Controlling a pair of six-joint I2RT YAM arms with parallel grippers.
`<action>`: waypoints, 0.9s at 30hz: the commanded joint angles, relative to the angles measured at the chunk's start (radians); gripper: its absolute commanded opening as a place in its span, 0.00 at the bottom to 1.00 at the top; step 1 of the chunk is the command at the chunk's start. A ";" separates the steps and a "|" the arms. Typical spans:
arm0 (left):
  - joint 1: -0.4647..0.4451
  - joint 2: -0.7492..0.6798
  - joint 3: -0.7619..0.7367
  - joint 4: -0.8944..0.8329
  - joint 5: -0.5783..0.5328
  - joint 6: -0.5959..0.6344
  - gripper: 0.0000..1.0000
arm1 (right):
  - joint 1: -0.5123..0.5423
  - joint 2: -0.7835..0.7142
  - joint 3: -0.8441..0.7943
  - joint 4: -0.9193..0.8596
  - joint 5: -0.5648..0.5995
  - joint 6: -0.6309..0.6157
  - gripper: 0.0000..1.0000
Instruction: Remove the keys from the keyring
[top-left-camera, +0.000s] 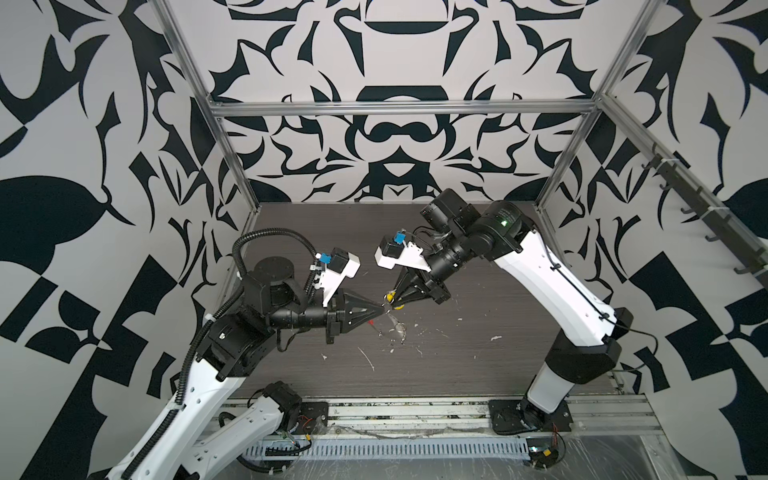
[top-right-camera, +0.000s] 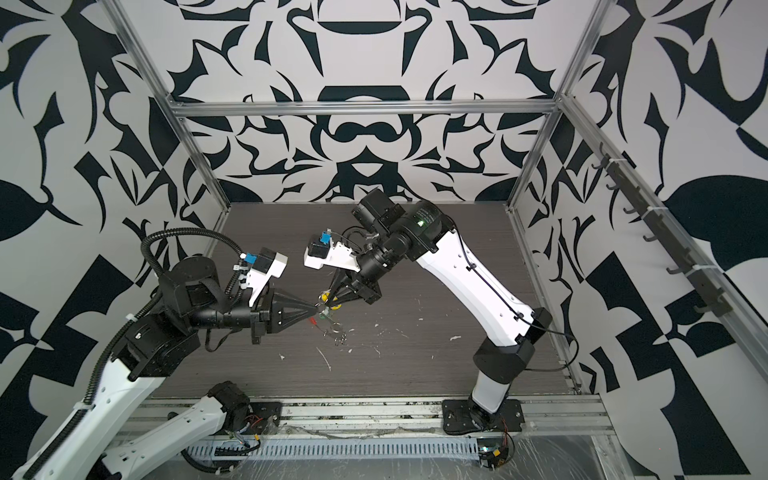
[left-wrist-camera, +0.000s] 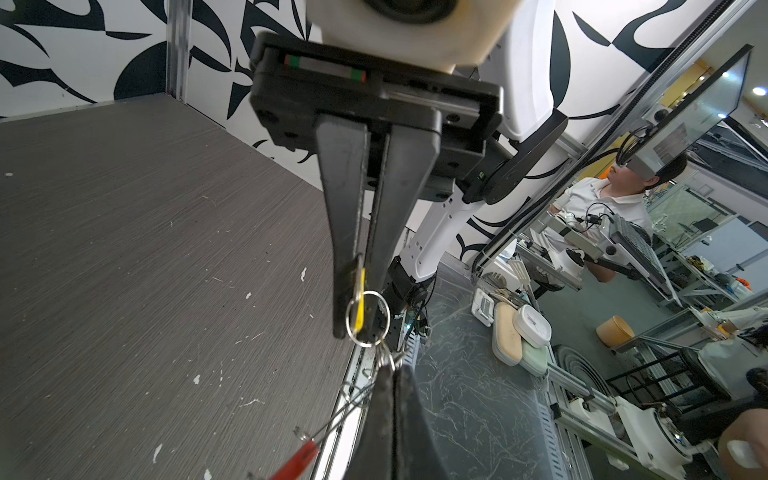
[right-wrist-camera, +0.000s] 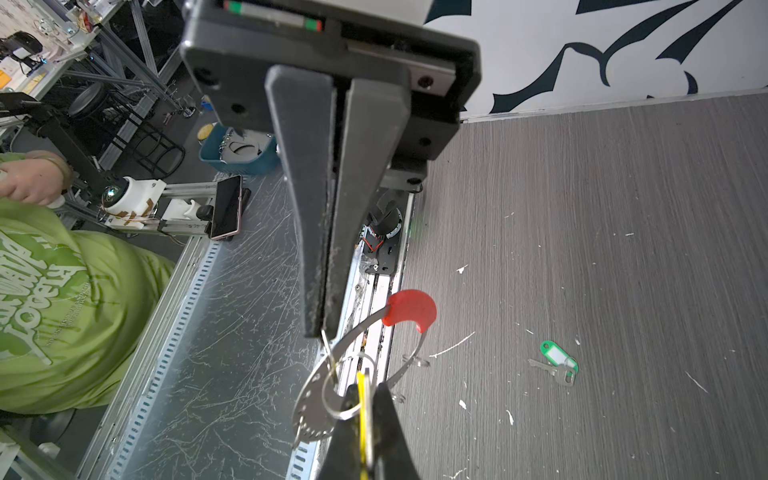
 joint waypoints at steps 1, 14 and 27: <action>-0.021 -0.002 0.028 -0.107 0.149 0.028 0.00 | -0.023 0.015 0.081 0.033 0.047 -0.034 0.00; -0.021 0.024 0.046 -0.149 0.213 0.043 0.00 | -0.023 0.096 0.194 -0.069 0.015 -0.108 0.00; -0.022 -0.028 0.034 -0.032 0.285 -0.043 0.00 | -0.039 0.171 0.186 -0.127 -0.075 -0.164 0.00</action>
